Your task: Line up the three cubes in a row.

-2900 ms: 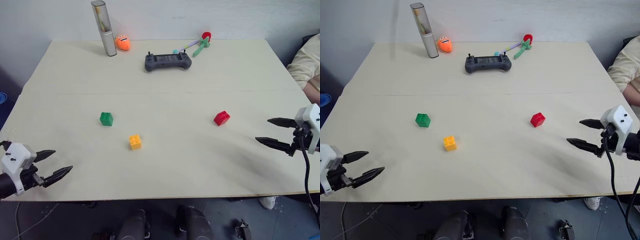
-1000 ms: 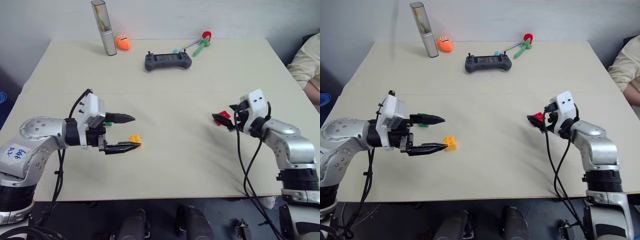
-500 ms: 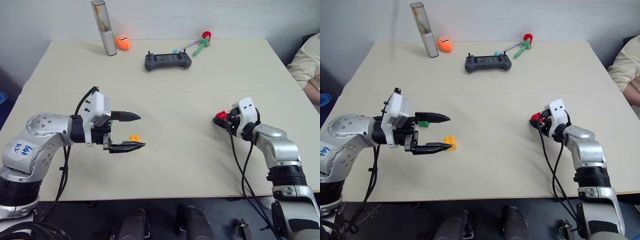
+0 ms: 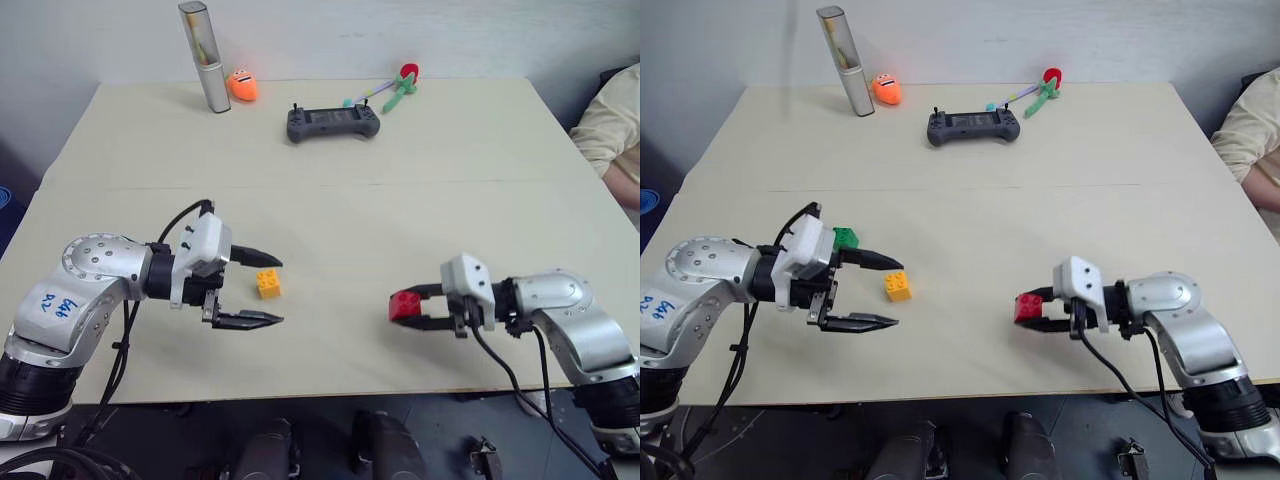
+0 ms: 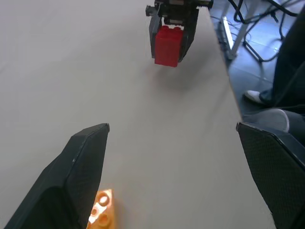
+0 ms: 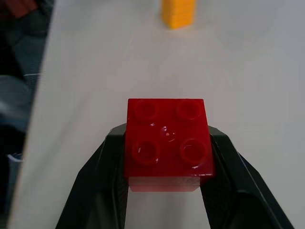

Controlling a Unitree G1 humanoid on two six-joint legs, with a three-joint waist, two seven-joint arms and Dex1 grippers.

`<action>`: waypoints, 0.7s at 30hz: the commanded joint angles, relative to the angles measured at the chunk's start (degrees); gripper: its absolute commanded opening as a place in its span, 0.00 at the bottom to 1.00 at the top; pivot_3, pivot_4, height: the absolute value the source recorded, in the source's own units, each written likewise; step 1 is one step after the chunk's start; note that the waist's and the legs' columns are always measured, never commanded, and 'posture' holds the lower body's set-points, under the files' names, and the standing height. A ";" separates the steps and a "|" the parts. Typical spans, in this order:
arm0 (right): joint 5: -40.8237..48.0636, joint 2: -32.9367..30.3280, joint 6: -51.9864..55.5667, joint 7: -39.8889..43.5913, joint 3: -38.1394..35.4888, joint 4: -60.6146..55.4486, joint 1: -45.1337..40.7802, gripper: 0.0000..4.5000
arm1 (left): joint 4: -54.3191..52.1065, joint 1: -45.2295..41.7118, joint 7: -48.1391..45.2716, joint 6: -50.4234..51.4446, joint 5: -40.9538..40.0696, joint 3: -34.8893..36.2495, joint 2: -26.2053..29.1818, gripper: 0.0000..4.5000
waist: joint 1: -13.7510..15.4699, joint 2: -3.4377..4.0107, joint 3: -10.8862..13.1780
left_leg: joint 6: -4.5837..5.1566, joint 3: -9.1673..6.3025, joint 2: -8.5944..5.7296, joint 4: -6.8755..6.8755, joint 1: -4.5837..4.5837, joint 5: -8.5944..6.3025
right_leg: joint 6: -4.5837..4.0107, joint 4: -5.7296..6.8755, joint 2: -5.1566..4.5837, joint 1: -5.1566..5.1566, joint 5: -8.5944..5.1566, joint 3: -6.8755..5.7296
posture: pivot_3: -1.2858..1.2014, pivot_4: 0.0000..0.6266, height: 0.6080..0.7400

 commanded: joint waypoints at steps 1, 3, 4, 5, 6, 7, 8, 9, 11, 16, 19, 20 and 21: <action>-2.41 -0.06 -5.46 1.06 1.49 -0.75 0.07 0.34 | -1.42 0.61 -2.52 -3.32 1.71 -0.43 1.15 1.00 | 0.00 0.00 0.00 | 0.00 0.00 0.00 0.01 0.00 0.00 | 0.00 0.00 -0.03 0.00 0.00 0.00 | 0.52 0.24 1.00; -4.16 0.83 -7.28 0.43 2.75 1.18 -0.22 0.34 | -1.38 0.89 -3.27 -4.48 2.53 -0.92 1.10 1.00 | 0.01 -0.01 0.00 | 0.00 0.00 0.00 0.01 0.00 0.00 | 0.00 -0.01 -0.07 0.00 0.00 0.00 | 0.52 0.24 1.00; -4.60 1.07 -7.80 0.26 3.06 1.69 -0.32 0.34 | -1.31 0.99 -3.53 -4.81 2.75 -0.96 1.05 1.00 | 0.08 -0.01 0.00 | 0.00 -0.01 -0.01 0.01 -0.01 0.00 | 0.00 -0.02 -0.07 0.01 0.00 -0.01 | 0.52 0.24 1.00; -4.75 1.35 -8.02 0.25 3.29 2.18 -0.77 0.34 | -1.41 0.95 -3.55 -4.75 2.70 -0.96 0.86 1.00 | 0.12 -0.01 0.00 | 0.00 -0.02 -0.01 0.01 -0.01 0.00 | 0.00 -0.02 -0.07 0.01 0.00 -0.02 | 0.52 0.24 1.00; -5.09 1.76 -8.52 0.15 3.58 3.10 -1.38 0.34 | -1.49 0.91 -3.58 -4.67 2.55 -0.92 0.63 1.00 | 0.11 -0.01 0.00 | 0.00 -0.03 -0.01 0.02 -0.01 0.00 | 0.00 -0.02 -0.07 0.01 0.00 -0.03 | 0.52 0.24 1.00; -5.35 2.17 -8.90 0.16 3.81 4.03 -1.98 0.34 | -1.56 0.86 -3.60 -4.60 2.45 -0.91 0.48 1.00 | 0.08 -0.01 0.00 | 0.01 -0.03 -0.01 0.03 -0.02 0.01 | 0.00 -0.02 -0.07 0.01 0.00 -0.03 | 0.52 0.24 1.00; -5.53 2.54 -9.26 0.17 3.95 4.99 -2.46 0.34 | -1.59 0.85 -3.61 -4.61 2.42 -0.90 0.36 1.00 | 0.04 -0.01 0.00 | 0.02 -0.03 -0.01 0.05 -0.02 0.01 | 0.00 -0.01 -0.07 0.01 0.00 -0.03 | 0.52 0.24 1.00; -5.64 2.76 -9.53 0.20 4.01 5.63 -2.74 0.34 | -1.58 0.85 -3.63 -4.65 2.43 -0.89 0.31 1.00 | 0.04 -0.01 0.00 | 0.02 -0.03 -0.01 0.06 -0.02 0.01 | 0.00 0.00 -0.07 0.01 0.00 -0.03 | 0.52 0.24 1.00; -6.30 3.27 -10.35 0.15 4.42 7.46 -3.27 0.34 | -1.50 0.82 -3.69 -4.83 2.48 -0.89 0.18 1.00 | 0.08 -0.01 0.00 | 0.02 -0.07 -0.01 0.06 -0.03 0.01 | 0.00 0.00 -0.08 0.01 0.00 -0.04 | 0.52 0.24 1.00; -6.47 3.76 -10.26 0.30 5.14 9.07 -3.47 0.50 | -1.48 0.82 -3.56 -4.86 2.54 -0.89 -0.03 1.00 | 0.06 -0.01 0.00 | 0.03 -0.10 -0.01 0.06 -0.04 0.01 | 0.00 -0.01 -0.10 0.04 0.00 -0.10 | 0.52 0.24 1.00; -6.37 3.95 -9.85 0.30 5.20 8.80 -3.22 0.70 | -1.21 1.08 -3.26 -4.88 2.68 -0.68 -0.10 1.00 | 0.03 -0.01 0.00 | 0.02 -0.11 0.00 0.07 -0.04 0.02 | 0.00 -0.01 -0.10 0.04 0.00 -0.11 | 0.52 0.24 1.00; -6.38 3.96 -9.82 0.32 5.18 8.61 -3.03 0.78 | -1.09 1.26 -3.08 -4.99 2.84 -0.57 -0.11 1.00 | 0.03 -0.01 0.00 | 0.02 -0.11 0.00 0.07 -0.04 0.02 | 0.00 -0.01 -0.10 0.04 0.00 -0.11 | 0.52 0.24 1.00; -6.34 3.93 -9.67 0.32 5.07 8.36 -2.90 0.85 | -1.06 1.42 -2.86 -4.98 2.88 -0.41 -0.15 1.00 | 0.05 -0.01 0.00 | 0.02 -0.10 0.00 0.07 -0.04 0.01 | 0.00 -0.01 -0.10 0.04 0.00 -0.11 | 0.52 0.24 1.00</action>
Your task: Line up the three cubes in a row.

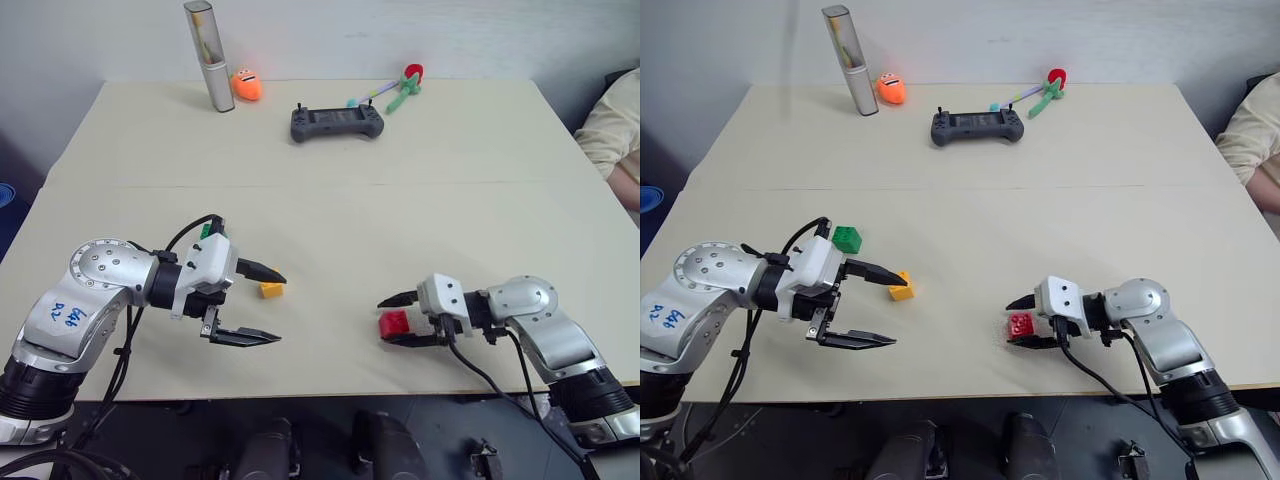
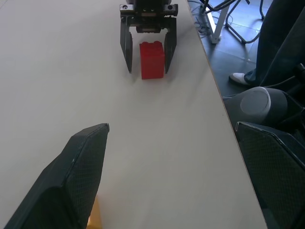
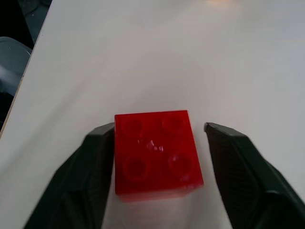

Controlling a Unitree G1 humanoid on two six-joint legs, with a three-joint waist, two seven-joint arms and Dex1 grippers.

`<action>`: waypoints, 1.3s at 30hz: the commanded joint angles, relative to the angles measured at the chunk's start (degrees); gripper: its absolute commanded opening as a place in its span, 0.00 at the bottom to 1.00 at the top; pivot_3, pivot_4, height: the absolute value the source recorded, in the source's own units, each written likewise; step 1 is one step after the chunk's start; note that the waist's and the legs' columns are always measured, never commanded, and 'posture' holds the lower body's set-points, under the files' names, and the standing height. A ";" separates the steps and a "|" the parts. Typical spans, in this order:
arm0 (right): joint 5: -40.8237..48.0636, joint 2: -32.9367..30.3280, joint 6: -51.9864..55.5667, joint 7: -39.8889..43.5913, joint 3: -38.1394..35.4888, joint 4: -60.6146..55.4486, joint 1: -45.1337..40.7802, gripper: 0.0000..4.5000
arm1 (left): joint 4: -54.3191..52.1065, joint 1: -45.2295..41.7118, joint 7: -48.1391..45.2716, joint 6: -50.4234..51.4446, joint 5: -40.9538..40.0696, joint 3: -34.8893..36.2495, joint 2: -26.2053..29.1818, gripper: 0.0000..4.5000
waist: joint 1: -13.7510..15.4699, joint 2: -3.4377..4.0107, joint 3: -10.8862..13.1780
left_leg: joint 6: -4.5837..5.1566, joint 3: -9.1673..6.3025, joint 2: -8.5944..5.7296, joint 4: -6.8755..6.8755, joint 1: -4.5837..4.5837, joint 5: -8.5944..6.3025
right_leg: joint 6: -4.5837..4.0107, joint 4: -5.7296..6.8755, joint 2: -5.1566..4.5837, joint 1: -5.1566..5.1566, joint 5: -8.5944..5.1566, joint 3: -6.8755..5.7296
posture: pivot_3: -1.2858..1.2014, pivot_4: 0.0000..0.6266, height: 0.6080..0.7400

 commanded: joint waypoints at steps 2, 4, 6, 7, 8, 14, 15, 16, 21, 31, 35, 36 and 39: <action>1.28 -0.26 0.72 0.10 -0.88 -2.13 0.31 1.00 | -1.13 0.78 0.91 -0.50 0.01 1.24 -0.17 1.00 | 0.03 0.00 0.00 | 0.00 -0.01 0.00 0.00 0.00 0.00 | 0.00 0.00 0.00 0.01 0.00 -0.01 | 0.52 0.24 1.00; 1.88 -0.76 1.30 0.13 -1.74 -2.78 0.23 1.00 | -1.54 1.53 1.85 -0.01 -0.35 2.12 -0.12 1.00 | 0.03 0.00 0.00 | 0.00 -0.02 0.00 0.01 0.00 0.00 | 0.00 0.00 -0.01 0.01 0.00 -0.01 | 0.52 0.24 1.00; 2.91 -1.85 2.10 0.41 -3.19 -4.24 0.18 1.00 | -2.25 3.49 3.25 0.61 -0.93 4.15 0.21 1.00 | 0.00 0.00 0.00 | 0.00 -0.03 0.00 0.01 0.00 0.00 | 0.00 0.00 -0.03 0.01 0.00 -0.01 | 0.52 0.24 1.00; 4.19 -2.68 3.33 0.58 -4.36 -5.59 0.10 1.00 | -2.55 5.18 4.04 0.83 -1.08 5.89 0.56 1.00 | 0.00 0.00 0.00 | 0.00 -0.03 0.00 0.01 0.00 0.00 | 0.00 0.00 -0.04 0.00 0.00 -0.01 | 0.52 0.24 1.00; 5.14 -3.28 4.22 0.63 -5.10 -6.56 0.07 1.00 | -2.78 6.36 4.57 0.96 -1.17 7.09 0.80 1.00 | 0.00 0.00 0.00 | 0.00 -0.03 0.00 0.01 -0.01 0.00 | 0.00 0.00 -0.05 0.00 0.00 -0.01 | 0.52 0.24 1.00; 17.50 -8.52 17.42 -0.19 -14.29 -15.47 -0.66 1.00 | -1.71 20.01 12.97 2.64 0.57 24.03 0.07 1.00 | -0.11 0.01 0.00 | -0.02 -0.13 0.06 0.00 -0.02 -0.02 | -0.02 -0.05 -0.09 0.02 -0.01 -0.05 | 0.52 0.24 1.00; 18.46 -8.83 18.63 -0.84 -15.20 -16.23 -0.71 1.00 | -1.49 21.67 14.49 2.99 0.97 25.93 -0.31 1.00 | -0.09 0.01 0.00 | -0.04 -0.16 0.07 0.00 -0.02 -0.03 | -0.02 -0.06 -0.09 0.03 -0.01 -0.06 | 0.52 0.24 1.00; 19.31 -9.05 19.70 -1.43 -15.92 -16.91 -0.70 1.00 | -1.24 22.98 16.49 3.61 1.36 27.60 -0.88 1.00 | -0.04 0.01 0.00 | -0.04 -0.19 0.08 0.00 -0.02 -0.03 | -0.02 -0.09 -0.10 0.05 -0.01 -0.09 | 0.52 0.24 1.00; 24.00 -9.84 24.45 -4.10 -19.89 -20.33 -0.96 1.00 | -0.14 28.96 27.76 7.57 2.74 36.88 -6.26 1.00 | 0.24 -0.01 -0.01 | -0.02 -0.30 0.03 0.00 -0.03 -0.08 | -0.02 -0.16 -0.23 0.11 -0.01 -0.14 | 0.52 0.24 1.00; 26.67 -9.44 27.12 -7.88 -21.00 -23.13 -1.74 1.00 | -2.66 16.92 47.57 19.65 3.55 30.21 -14.19 1.00 | 1.68 -0.10 -0.05 | -0.07 -0.35 -0.03 -0.01 -0.02 -0.13 | -0.02 -0.06 -0.29 0.11 0.01 -0.15 | 0.52 0.24 1.00; 27.72 -9.08 27.81 -9.20 -21.11 -24.62 -1.62 1.00 | -2.98 9.75 53.26 25.93 3.79 24.27 -17.50 1.00 | 1.52 -0.11 -0.06 | -0.05 -0.32 -0.07 -0.01 -0.04 -0.11 | 0.00 -0.05 -0.25 0.10 0.02 -0.16 | 0.52 0.24 1.00; 27.73 -8.95 27.74 -9.47 -20.96 -25.07 -1.47 1.00 | -2.67 8.20 54.26 26.57 4.46 22.39 -18.15 1.00 | 1.53 -0.11 -0.06 | -0.05 -0.30 -0.07 -0.01 -0.04 -0.11 | 0.00 -0.04 -0.23 0.10 0.02 -0.16 | 0.52 0.24 1.00; 27.87 -8.48 27.74 -10.41 -20.41 -26.08 -1.25 1.00 | 0.35 3.88 58.37 28.26 6.68 19.67 -20.32 1.00 | 1.39 -0.13 -0.06 | -0.05 -0.28 -0.06 -0.01 -0.04 -0.09 | 0.00 -0.05 -0.16 0.09 0.02 -0.17 | 0.52 0.24 1.00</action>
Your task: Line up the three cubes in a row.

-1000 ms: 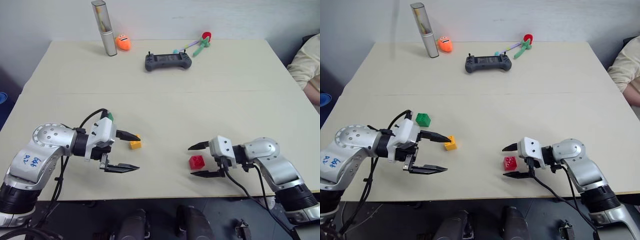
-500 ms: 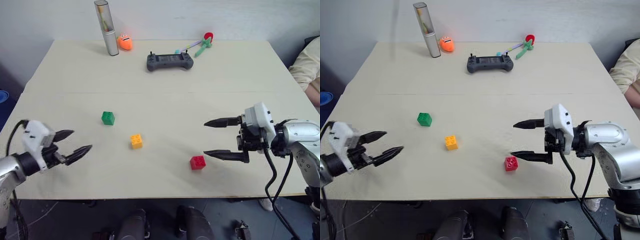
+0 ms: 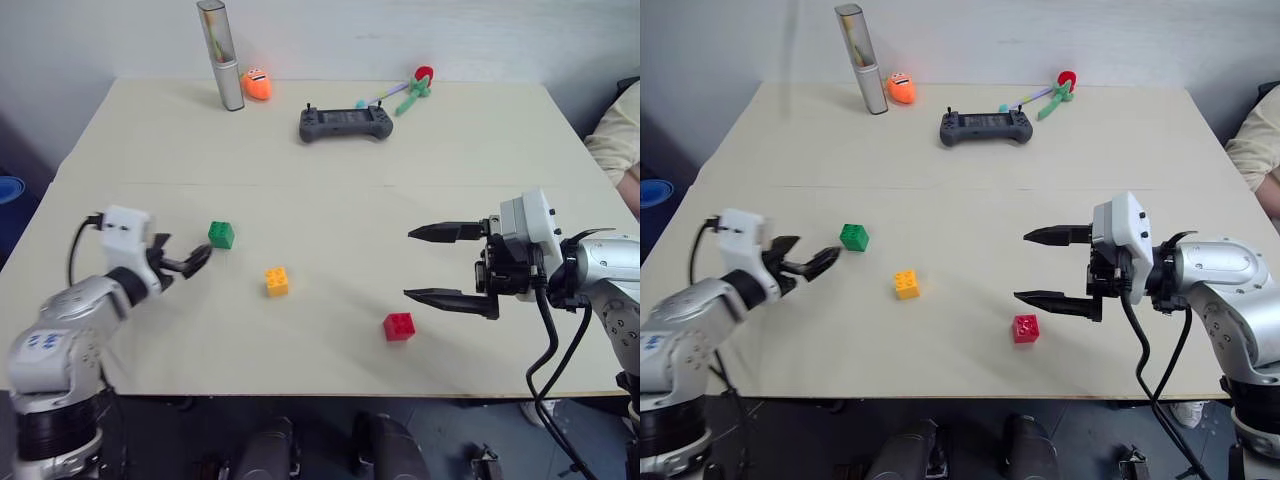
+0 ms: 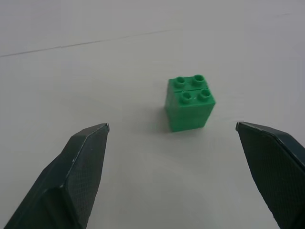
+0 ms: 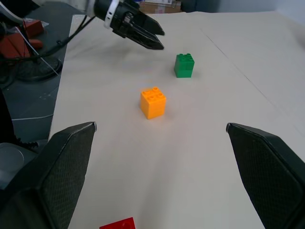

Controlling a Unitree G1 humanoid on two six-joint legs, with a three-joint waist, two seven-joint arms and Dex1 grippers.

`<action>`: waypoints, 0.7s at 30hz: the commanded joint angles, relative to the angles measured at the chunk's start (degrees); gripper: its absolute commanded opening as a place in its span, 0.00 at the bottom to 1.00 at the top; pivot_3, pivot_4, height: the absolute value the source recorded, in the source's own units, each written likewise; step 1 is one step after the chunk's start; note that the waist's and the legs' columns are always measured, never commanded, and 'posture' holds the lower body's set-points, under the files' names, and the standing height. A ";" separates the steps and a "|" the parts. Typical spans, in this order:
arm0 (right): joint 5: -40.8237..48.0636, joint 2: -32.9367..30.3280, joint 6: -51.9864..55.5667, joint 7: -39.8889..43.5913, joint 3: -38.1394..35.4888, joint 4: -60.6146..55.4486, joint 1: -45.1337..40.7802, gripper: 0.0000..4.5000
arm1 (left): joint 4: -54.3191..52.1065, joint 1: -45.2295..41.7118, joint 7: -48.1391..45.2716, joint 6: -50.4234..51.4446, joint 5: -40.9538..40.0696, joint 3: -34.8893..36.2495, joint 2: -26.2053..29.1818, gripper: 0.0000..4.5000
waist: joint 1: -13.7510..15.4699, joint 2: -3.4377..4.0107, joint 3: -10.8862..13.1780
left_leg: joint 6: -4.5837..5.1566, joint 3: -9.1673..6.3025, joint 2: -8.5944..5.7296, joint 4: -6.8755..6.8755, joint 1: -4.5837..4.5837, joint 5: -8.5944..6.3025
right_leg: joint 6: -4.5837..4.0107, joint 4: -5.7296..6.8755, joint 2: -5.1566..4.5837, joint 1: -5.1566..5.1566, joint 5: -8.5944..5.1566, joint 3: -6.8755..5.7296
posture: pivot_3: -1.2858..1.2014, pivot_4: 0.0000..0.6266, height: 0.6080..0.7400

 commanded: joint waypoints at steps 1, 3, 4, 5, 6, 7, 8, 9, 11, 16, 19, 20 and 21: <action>1.44 0.60 0.17 -1.23 -0.20 -2.84 -0.12 1.00 | 3.07 -4.38 5.14 1.16 3.29 -1.48 -1.37 1.00 | -0.11 -0.01 0.00 | -0.01 0.02 0.02 0.00 0.00 0.01 | 0.00 0.00 0.03 -0.01 0.00 0.01 | 0.52 0.24 1.00; 1.53 0.97 0.24 -1.79 0.11 -3.38 -0.06 1.00 | 6.23 -6.98 6.78 0.98 4.57 -2.53 -2.48 1.00 | -0.07 -0.01 0.00 | -0.04 0.02 0.02 0.00 0.01 0.06 | 0.00 0.02 0.07 -0.01 0.00 -0.01 | 0.52 0.24 1.00; 1.62 1.13 0.27 -2.04 0.18 -3.62 0.02 1.00 | 7.93 -8.27 7.10 0.72 5.32 -3.51 -2.82 1.00 | -0.06 -0.02 0.00 | -0.04 0.02 0.03 0.00 0.01 0.07 | 0.00 0.03 0.08 -0.01 0.00 -0.01 | 0.52 0.24 1.00; 1.64 1.28 0.27 -2.28 0.36 -3.70 -0.08 1.00 | 9.82 -9.77 7.56 0.40 5.98 -4.20 -3.29 1.00 | 0.00 -0.03 0.00 | -0.04 0.02 0.03 0.00 0.01 0.07 | 0.00 0.03 0.08 -0.01 0.00 -0.01 | 0.52 0.24 1.00; 1.55 1.42 0.12 -2.52 0.52 -3.74 -0.15 1.00 | 11.71 -11.29 8.17 0.30 6.37 -4.43 -3.93 1.00 | 0.02 -0.03 0.00 | -0.02 0.02 0.00 0.00 0.01 0.08 | 0.00 0.04 0.08 -0.01 0.00 -0.01 | 0.52 0.24 1.00; 1.25 1.58 -0.15 -2.81 0.75 -3.68 -0.38 1.00 | 13.84 -12.93 8.47 -0.23 6.99 -5.06 -4.43 1.00 | 0.02 -0.04 0.00 | 0.00 0.03 -0.01 0.00 0.00 0.10 | 0.00 0.03 0.08 0.00 0.00 -0.02 | 0.52 0.24 1.00; 1.05 1.66 -0.37 -3.02 0.93 -3.62 -0.53 1.00 | 15.28 -14.04 8.57 -0.62 7.44 -5.43 -4.80 1.00 | 0.12 -0.06 0.01 | 0.02 0.03 -0.02 0.00 0.00 0.10 | 0.00 0.03 0.08 0.00 0.00 -0.03 | 0.52 0.24 1.00; 1.13 1.81 -0.36 -3.36 1.03 -3.57 -0.81 1.00 | 16.85 -15.29 8.31 -0.99 7.60 -5.99 -5.45 1.00 | 0.13 -0.08 0.01 | 0.04 0.01 -0.03 0.01 -0.01 0.12 | 0.01 0.04 0.08 0.01 0.00 -0.06 | 0.52 0.24 1.00; 1.56 1.96 -0.08 -3.83 1.04 -3.69 -1.17 1.00 | 18.69 -16.61 7.57 -1.94 7.97 -7.04 -6.03 1.00 | 0.14 -0.09 0.01 | 0.05 0.01 -0.06 0.02 -0.02 0.13 | 0.01 0.04 0.08 0.01 0.01 -0.08 | 0.52 0.24 1.00; 1.73 2.32 0.07 -4.53 1.30 -4.20 -1.19 1.00 | 21.52 -17.59 6.46 -3.07 8.87 -7.68 -5.97 1.00 | 0.06 -0.09 0.01 | 0.03 0.00 -0.05 0.02 -0.03 0.15 | 0.02 0.03 0.10 0.00 0.01 -0.10 | 0.52 0.24 1.00; 1.51 2.51 -0.08 -4.94 1.45 -4.31 -1.03 1.00 | 22.25 -17.62 6.58 -3.19 9.11 -7.53 -6.14 0.88 | -0.02 -0.09 0.01 | 0.02 0.00 -0.04 0.02 -0.02 0.16 | 0.02 0.03 0.10 0.00 0.01 -0.09 | 0.52 0.24 1.00; 1.47 2.60 -0.06 -5.11 1.44 -4.25 -1.10 1.00 | 22.29 -17.59 6.58 -2.96 9.13 -7.55 -6.15 0.82 | 0.01 -0.09 0.01 | 0.01 0.00 -0.04 0.02 -0.02 0.16 | 0.02 0.03 0.10 0.00 0.01 -0.09 | 0.52 0.24 1.00; 1.47 2.66 -0.05 -5.27 1.40 -4.21 -1.15 1.00 | 22.26 -17.53 6.55 -2.81 9.12 -7.56 -6.18 0.75 | 0.01 -0.10 0.01 | 0.01 0.00 -0.04 0.02 -0.03 0.16 | 0.02 0.03 0.10 0.00 0.01 -0.10 | 0.52 0.24 1.00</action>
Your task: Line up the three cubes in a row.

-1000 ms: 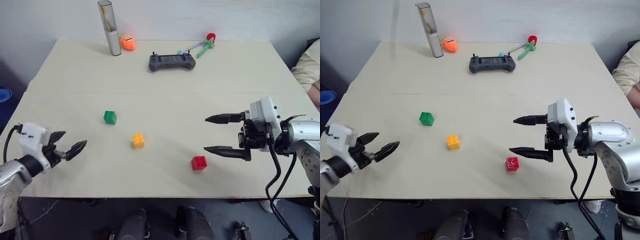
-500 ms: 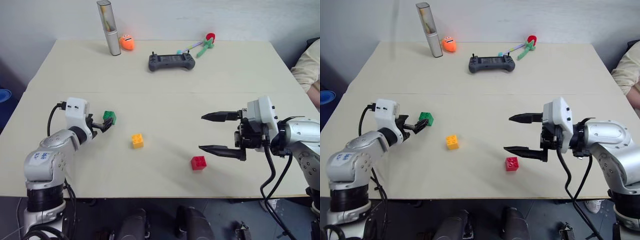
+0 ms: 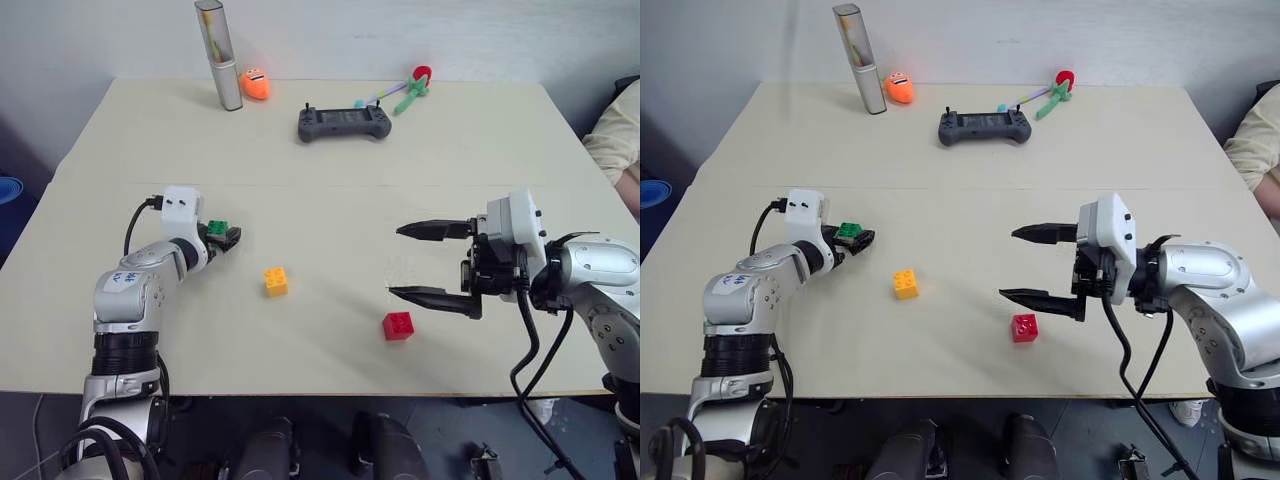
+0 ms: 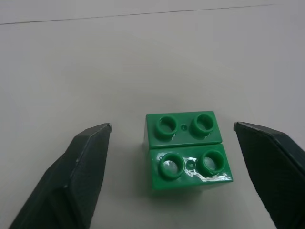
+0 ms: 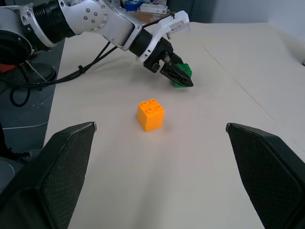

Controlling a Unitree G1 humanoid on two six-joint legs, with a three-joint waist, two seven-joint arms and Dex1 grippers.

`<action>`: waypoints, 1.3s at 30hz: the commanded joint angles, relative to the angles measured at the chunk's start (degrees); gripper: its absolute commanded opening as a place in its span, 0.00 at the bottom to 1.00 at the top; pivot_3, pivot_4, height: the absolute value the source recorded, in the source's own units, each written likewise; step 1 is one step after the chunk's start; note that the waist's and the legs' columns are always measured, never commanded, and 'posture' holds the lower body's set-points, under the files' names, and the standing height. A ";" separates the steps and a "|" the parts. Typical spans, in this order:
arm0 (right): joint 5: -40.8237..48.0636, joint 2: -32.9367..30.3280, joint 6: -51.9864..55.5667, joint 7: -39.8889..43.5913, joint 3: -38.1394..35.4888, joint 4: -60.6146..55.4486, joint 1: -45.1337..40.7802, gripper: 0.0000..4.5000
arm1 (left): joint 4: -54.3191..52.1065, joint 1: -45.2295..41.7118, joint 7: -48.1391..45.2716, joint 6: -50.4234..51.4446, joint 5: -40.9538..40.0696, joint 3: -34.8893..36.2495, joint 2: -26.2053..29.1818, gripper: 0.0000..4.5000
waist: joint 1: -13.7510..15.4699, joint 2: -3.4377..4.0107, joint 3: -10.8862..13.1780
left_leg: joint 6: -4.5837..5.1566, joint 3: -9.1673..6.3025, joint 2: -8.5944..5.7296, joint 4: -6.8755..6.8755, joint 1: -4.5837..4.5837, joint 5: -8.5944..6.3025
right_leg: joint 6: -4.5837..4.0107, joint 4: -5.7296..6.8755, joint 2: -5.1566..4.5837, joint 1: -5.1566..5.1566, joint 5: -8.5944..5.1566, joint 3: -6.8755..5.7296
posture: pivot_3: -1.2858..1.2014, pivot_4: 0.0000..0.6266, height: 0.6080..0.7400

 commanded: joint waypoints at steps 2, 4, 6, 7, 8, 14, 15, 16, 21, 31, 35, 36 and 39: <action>0.97 0.20 -0.23 -0.65 -0.60 -1.89 -0.80 1.00 | -1.22 -0.58 -0.13 -0.31 0.53 0.73 0.17 0.60 | 0.01 0.00 0.00 | 0.00 0.00 -0.01 0.00 0.00 0.00 | 0.00 0.00 -0.01 0.00 0.00 0.01 | 0.52 0.24 1.00; 0.84 0.11 -0.30 -0.64 -0.47 -1.76 -0.91 1.00 | -1.38 -0.34 -0.39 -0.05 0.52 0.61 0.27 0.46 | 0.07 0.00 0.00 | 0.01 0.00 -0.01 0.00 0.00 0.01 | 0.00 0.00 -0.02 0.01 0.00 0.01 | 0.52 0.24 1.00; 0.62 -0.02 -0.43 -0.55 -0.31 -1.62 -1.00 1.00 | -1.54 0.02 -0.74 -0.02 0.57 0.45 0.47 0.34 | 0.09 0.00 0.00 | 0.02 -0.01 -0.02 0.01 0.00 0.01 | 0.00 0.00 -0.02 0.02 0.00 0.00 | 0.52 0.24 1.00; 0.52 -0.12 -0.48 -0.41 -0.23 -1.55 -1.00 1.00 | -1.67 0.30 -1.37 -0.28 0.51 0.35 0.84 0.34 | 0.09 -0.01 0.00 | 0.02 -0.01 -0.02 0.01 0.00 0.01 | 0.00 0.00 -0.02 0.02 0.00 0.00 | 0.52 0.24 1.00; 0.46 -0.20 -0.49 -0.30 -0.17 -1.46 -1.05 1.00 | -1.72 0.43 -1.84 -0.47 0.49 0.29 1.10 0.34 | 0.08 -0.01 0.00 | 0.02 -0.01 -0.02 0.01 0.00 0.01 | 0.00 0.00 -0.02 0.02 0.00 0.00 | 0.52 0.24 1.00; -1.20 -2.57 -1.77 3.60 0.39 -1.00 1.61 1.00 | -5.92 0.57 -19.59 -6.00 -4.65 -1.37 8.44 0.34 | -0.03 -0.01 0.00 | 0.01 -0.01 0.00 0.01 -0.02 0.01 | 0.00 -0.01 0.00 0.00 0.00 -0.02 | 0.52 0.24 1.00; -1.60 -3.00 -2.16 4.33 0.50 -0.97 2.16 1.00 | -7.41 0.89 -23.08 -6.81 -5.58 -2.21 9.71 0.34 | -0.03 -0.01 0.00 | 0.01 0.00 0.00 0.00 -0.02 0.01 | 0.00 -0.02 0.00 -0.01 0.00 -0.03 | 0.52 0.24 1.00; -1.75 -3.53 -2.33 5.19 0.45 -0.90 3.13 1.00 | -11.52 1.67 -29.39 -7.66 -8.89 -2.53 11.48 0.34 | -0.02 -0.02 0.01 | 0.01 0.00 -0.01 0.00 -0.02 0.01 | 0.00 -0.02 -0.01 0.00 0.00 -0.03 | 0.52 0.24 1.00; -2.24 -4.96 -2.55 7.24 0.19 -0.87 6.53 1.00 | -24.72 2.93 -48.88 -5.87 -20.72 -5.49 19.35 0.34 | -0.12 -0.02 0.01 | -0.02 -0.06 0.01 0.01 -0.08 -0.01 | 0.00 -0.17 -0.10 0.04 0.00 -0.03 | 0.52 0.24 1.00; -5.08 -5.68 -3.92 7.05 -0.12 -2.38 11.23 1.00 | -20.92 1.15 -52.78 -18.73 -3.71 -30.09 15.90 0.34 | 0.26 0.01 0.01 | -0.02 -0.07 -0.03 0.00 0.00 0.07 | -0.01 -0.08 0.11 0.09 -0.01 -0.03 | 0.52 0.24 1.00; -6.12 -5.93 -4.87 6.59 -0.96 -3.05 14.01 1.00 | -18.11 0.68 -53.26 -20.98 -0.33 -33.82 12.88 0.34 | 0.23 0.00 0.01 | 0.08 -0.06 -0.07 0.01 -0.06 0.09 | 0.01 -0.10 0.10 0.08 0.00 -0.06 | 0.52 0.24 1.00; -6.39 -6.00 -5.13 6.44 -1.22 -3.15 14.61 1.00 | -17.63 0.70 -53.26 -21.73 0.81 -34.44 12.60 0.34 | 0.19 -0.01 0.02 | 0.09 -0.06 -0.07 0.01 -0.06 0.09 | 0.01 -0.09 0.07 0.08 0.01 -0.06 | 0.52 0.24 1.00; -7.10 -6.14 -5.90 6.05 -2.09 -3.34 16.42 1.00 | -16.09 1.19 -52.04 -23.39 3.61 -35.42 11.43 0.34 | 0.13 0.00 0.01 | 0.08 -0.09 -0.02 0.01 -0.04 0.09 | 0.01 -0.09 0.01 0.08 0.01 -0.06 | 0.52 0.24 1.00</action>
